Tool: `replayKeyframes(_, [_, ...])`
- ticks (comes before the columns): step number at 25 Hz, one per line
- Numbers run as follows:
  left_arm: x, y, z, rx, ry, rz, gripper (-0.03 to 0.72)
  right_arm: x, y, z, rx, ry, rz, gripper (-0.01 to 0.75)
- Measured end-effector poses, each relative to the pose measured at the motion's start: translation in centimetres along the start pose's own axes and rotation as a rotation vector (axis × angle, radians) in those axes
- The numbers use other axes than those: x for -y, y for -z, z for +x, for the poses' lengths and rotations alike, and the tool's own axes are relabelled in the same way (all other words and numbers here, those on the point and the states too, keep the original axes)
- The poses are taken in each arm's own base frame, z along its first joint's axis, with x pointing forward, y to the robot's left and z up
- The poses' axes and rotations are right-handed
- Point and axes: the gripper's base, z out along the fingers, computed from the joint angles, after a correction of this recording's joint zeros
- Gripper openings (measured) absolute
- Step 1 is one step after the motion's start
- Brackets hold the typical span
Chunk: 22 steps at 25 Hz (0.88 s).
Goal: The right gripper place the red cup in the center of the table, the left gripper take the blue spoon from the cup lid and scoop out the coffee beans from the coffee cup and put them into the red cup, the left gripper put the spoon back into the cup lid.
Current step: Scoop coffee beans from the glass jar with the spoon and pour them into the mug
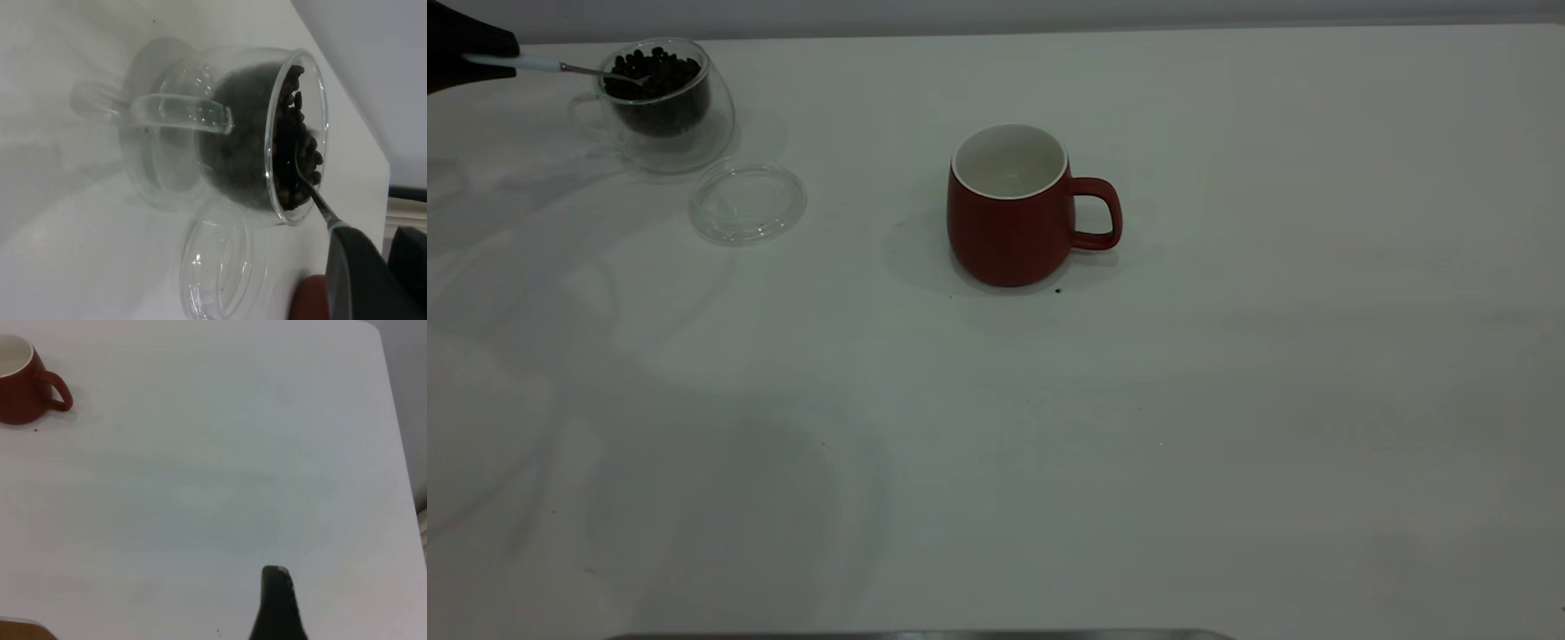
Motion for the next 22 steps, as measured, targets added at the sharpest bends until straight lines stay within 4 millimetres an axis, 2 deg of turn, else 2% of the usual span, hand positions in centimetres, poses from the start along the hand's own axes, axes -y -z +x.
replayKeyframes(10, [0.1,0.1,-0.2,0.022,0.031,0.024,0.122,0.0,0.0,0.0,0.0,0.0,0.0,0.59])
replayKeyframes(22, [-0.2,1.8,-0.5,0.03,0.062,0.089,0.122,0.0,0.0,0.0,0.0,0.0,0.0,0.59])
